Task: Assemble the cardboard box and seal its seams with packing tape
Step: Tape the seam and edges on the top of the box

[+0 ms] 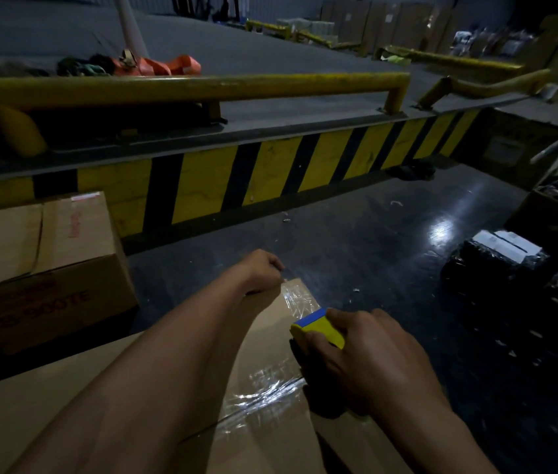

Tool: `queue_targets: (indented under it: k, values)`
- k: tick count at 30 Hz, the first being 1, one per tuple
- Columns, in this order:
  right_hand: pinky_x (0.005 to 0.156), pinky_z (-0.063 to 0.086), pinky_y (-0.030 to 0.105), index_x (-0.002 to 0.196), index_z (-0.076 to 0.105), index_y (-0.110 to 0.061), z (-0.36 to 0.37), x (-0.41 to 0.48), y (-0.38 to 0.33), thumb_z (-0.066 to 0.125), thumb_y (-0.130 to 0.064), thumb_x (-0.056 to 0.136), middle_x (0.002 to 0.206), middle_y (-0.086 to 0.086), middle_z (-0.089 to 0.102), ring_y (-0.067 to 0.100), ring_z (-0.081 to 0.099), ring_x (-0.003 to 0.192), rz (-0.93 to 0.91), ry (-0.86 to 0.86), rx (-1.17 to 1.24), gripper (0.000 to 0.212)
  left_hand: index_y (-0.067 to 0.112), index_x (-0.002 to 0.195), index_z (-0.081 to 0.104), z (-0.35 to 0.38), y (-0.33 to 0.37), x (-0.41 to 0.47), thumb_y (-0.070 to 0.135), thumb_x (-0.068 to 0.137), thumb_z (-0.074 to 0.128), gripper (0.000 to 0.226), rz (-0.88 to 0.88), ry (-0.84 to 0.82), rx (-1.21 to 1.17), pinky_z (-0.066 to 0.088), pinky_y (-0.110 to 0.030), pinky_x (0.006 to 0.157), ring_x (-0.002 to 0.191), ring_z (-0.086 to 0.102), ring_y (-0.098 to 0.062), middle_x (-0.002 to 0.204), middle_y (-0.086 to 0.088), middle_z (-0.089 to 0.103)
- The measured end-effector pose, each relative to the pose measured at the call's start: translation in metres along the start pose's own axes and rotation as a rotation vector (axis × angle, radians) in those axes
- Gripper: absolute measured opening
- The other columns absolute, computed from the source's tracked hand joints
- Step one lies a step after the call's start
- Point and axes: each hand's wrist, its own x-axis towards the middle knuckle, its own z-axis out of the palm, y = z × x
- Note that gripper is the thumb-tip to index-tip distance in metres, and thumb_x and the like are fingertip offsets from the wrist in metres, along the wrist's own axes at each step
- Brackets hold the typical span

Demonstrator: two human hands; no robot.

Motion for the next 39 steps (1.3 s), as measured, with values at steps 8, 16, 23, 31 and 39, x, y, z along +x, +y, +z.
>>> queue_targets:
  k: [8,16,23,31,39]
  values:
    - [0.068,0.040,0.033,0.118,0.062,-0.035,0.004,0.002,-0.002,0.044,-0.073,0.084,0.097,0.002,0.057,0.025,0.059,0.090,-0.023,0.040,-0.012,0.054,0.021,0.100,0.077,0.011,0.004,-0.022,0.030,0.092,0.069,0.014,0.220,0.143,-0.009,0.056,-0.032,0.087,0.092,0.068,-0.007,0.100,0.003,0.075]
    - [0.071,0.038,0.033,0.129,0.058,-0.034,0.002,0.002,0.000,0.045,-0.071,0.086,0.109,0.006,0.059,0.027,0.061,0.097,-0.025,0.018,-0.026,0.057,0.027,0.137,0.057,0.036,0.000,-0.042,0.046,0.102,0.041,0.043,0.367,0.156,0.305,0.047,-0.040,0.098,0.126,0.055,-0.024,0.140,0.000,0.059]
    - [0.073,0.047,0.034,0.127,0.059,-0.037,-0.016,-0.020,0.018,0.042,-0.074,0.087,0.102,-0.001,0.067,0.022,0.062,0.091,-0.023,-0.033,-0.057,0.057,0.034,0.153,0.034,0.037,-0.004,-0.049,0.056,0.103,0.025,0.055,0.345,0.124,0.426,0.040,-0.042,0.100,0.133,0.047,-0.024,0.150,0.005,0.048]
    - [0.070,0.038,0.033,0.131,0.055,-0.036,-0.003,-0.044,0.026,0.040,-0.071,0.089,0.097,-0.001,0.050,0.019,0.049,0.080,0.057,-0.048,-0.120,0.056,0.021,0.159,0.016,0.037,0.009,-0.062,0.050,0.104,0.034,0.065,0.364,0.166,0.559,0.038,-0.046,0.100,0.133,0.045,-0.031,0.156,-0.008,0.040]
    - [0.070,0.040,0.034,0.133,0.044,-0.033,0.000,-0.055,0.031,0.033,-0.067,0.093,0.105,0.006,0.050,0.025,0.052,0.085,0.034,-0.005,-0.141,0.054,0.018,0.158,0.019,0.071,-0.006,-0.097,0.051,0.104,0.019,0.064,0.516,0.097,0.650,0.003,-0.040,0.122,0.154,0.006,-0.018,0.167,-0.003,0.013]
